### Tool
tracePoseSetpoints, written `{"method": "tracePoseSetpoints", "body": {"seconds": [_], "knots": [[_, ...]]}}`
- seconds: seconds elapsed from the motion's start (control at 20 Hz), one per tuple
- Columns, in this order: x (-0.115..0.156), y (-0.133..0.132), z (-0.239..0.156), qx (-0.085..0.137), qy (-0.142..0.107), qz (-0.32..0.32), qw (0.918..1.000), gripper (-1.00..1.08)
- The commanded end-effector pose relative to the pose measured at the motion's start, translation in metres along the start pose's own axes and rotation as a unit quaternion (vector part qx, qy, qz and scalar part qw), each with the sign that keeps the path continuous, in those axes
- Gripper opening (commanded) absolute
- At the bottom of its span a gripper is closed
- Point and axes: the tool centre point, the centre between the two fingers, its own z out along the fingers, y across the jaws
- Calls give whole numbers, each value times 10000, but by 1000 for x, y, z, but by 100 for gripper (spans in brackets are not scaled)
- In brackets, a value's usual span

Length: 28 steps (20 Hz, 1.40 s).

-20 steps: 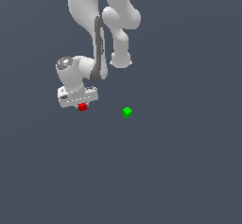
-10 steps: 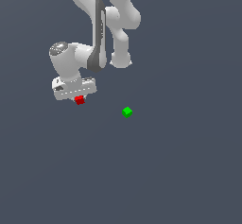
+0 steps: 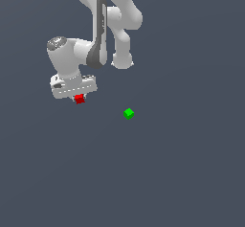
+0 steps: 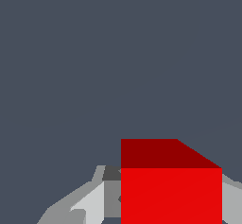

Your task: Stack the red cube on top of the green cube.

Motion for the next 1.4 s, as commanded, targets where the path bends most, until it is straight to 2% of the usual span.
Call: {"method": "tracePoseSetpoints", "body": {"seconds": [0.0,0.3,0.6,0.85,1.35], "knots": [[0,0,1,1,-2,0,10000,-100],[3,-8,2,1,-2,0,10000,-100],[16,-39,10,2,-1,-2,10000,-100],[34,-80,20,2,-1,-2,10000,-100],[80,-180,45,5,2,-3,10000,-100]]}}
